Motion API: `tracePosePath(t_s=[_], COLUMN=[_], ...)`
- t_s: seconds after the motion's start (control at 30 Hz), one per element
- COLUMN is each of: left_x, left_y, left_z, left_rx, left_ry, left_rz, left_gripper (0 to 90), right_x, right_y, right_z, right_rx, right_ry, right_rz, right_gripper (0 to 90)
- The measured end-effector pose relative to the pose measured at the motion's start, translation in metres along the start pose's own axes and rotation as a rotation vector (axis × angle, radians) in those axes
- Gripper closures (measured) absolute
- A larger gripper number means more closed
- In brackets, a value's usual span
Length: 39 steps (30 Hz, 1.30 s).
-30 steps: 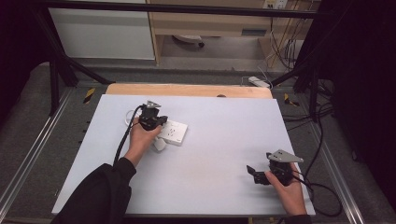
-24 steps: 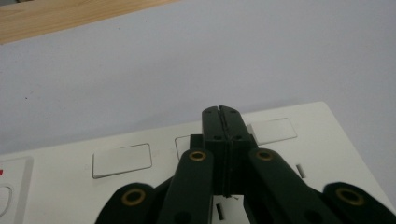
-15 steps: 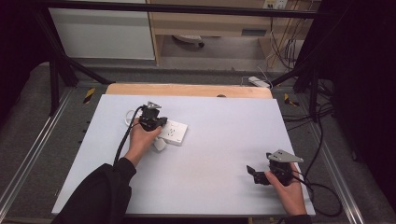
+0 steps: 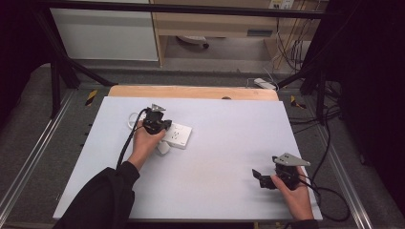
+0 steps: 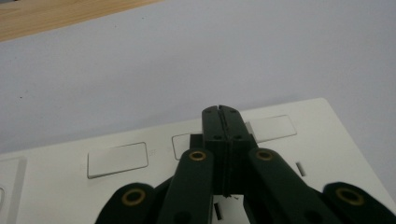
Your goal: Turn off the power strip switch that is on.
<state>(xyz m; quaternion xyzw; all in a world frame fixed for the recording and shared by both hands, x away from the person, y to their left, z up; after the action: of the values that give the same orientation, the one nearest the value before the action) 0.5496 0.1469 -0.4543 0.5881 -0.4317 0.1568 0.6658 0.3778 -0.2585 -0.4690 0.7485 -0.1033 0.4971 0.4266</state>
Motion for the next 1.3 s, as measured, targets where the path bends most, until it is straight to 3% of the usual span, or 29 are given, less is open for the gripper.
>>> tracePosePath(t_s=[1.17, 1.3], left_x=[0.0000, -0.0007], left_y=[0.0005, -0.0011], left_z=[0.0017, -0.0038], left_rx=[-0.004, -0.008], left_ry=[-0.012, 0.016], left_rz=[0.003, 0.001], left_gripper=[90.0, 90.0], right_x=[0.0002, 0.0002], right_y=[0.0002, 0.0005], right_z=[0.0000, 0.0001], right_rx=[0.004, 0.003], right_ry=[-0.001, -0.001], right_rz=[0.003, 0.003], right_gripper=[3.0, 3.0])
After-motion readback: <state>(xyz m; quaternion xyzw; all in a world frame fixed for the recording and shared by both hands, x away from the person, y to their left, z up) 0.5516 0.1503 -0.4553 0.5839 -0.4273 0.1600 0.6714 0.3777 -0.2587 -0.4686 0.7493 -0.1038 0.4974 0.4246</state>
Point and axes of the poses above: each handheld gripper's, and its own axes: y roughly backward along the jaws, x roughly out of its top, z roughly to its right, the point moved 4 cm from there along -y, roughly forward along the jaws, and after that the axes turned 12 degrees about x, right-handed, at the moved point
